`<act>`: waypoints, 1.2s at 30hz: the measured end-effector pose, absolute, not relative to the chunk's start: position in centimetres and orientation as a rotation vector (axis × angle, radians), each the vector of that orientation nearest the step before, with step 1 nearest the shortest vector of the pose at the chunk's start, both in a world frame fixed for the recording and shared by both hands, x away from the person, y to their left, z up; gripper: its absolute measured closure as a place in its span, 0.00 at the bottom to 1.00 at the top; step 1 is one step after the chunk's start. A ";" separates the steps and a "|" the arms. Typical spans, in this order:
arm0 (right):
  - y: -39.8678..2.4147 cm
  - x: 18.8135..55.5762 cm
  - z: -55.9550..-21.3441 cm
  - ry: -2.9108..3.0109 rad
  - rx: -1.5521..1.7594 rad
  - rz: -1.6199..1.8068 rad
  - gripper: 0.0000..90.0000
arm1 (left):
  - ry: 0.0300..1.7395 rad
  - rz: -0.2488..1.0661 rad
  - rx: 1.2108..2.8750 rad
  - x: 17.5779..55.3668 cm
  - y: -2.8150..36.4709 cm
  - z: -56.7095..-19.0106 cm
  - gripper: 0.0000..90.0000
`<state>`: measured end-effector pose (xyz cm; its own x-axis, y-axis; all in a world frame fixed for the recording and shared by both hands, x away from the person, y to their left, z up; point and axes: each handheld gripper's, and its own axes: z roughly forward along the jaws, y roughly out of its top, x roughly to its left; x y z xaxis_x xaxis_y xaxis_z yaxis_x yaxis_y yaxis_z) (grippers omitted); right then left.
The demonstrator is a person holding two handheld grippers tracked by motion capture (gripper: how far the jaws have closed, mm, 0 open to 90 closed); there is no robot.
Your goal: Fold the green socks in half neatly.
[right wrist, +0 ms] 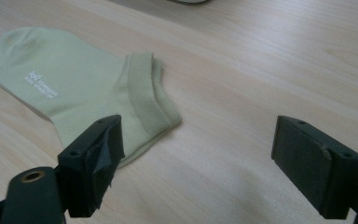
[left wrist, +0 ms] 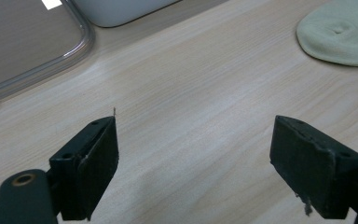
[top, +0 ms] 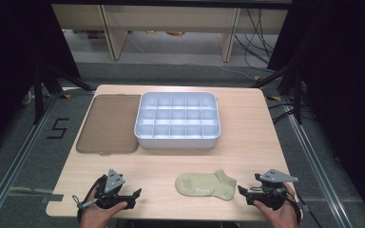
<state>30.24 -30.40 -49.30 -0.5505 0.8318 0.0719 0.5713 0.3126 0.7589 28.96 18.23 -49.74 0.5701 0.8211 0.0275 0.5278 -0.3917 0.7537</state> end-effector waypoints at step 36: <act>-29.7 29.8 -49.0 2.272 1.258 1.125 0.27 | 0.920 0.307 2.152 33.2 7.5 -49.9 0.40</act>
<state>29.84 -29.73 -49.02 -0.5666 0.8181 0.0989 0.5744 0.3060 0.7592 33.15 7.49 -49.94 0.7112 0.6993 -0.0721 0.5163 -0.4499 0.7288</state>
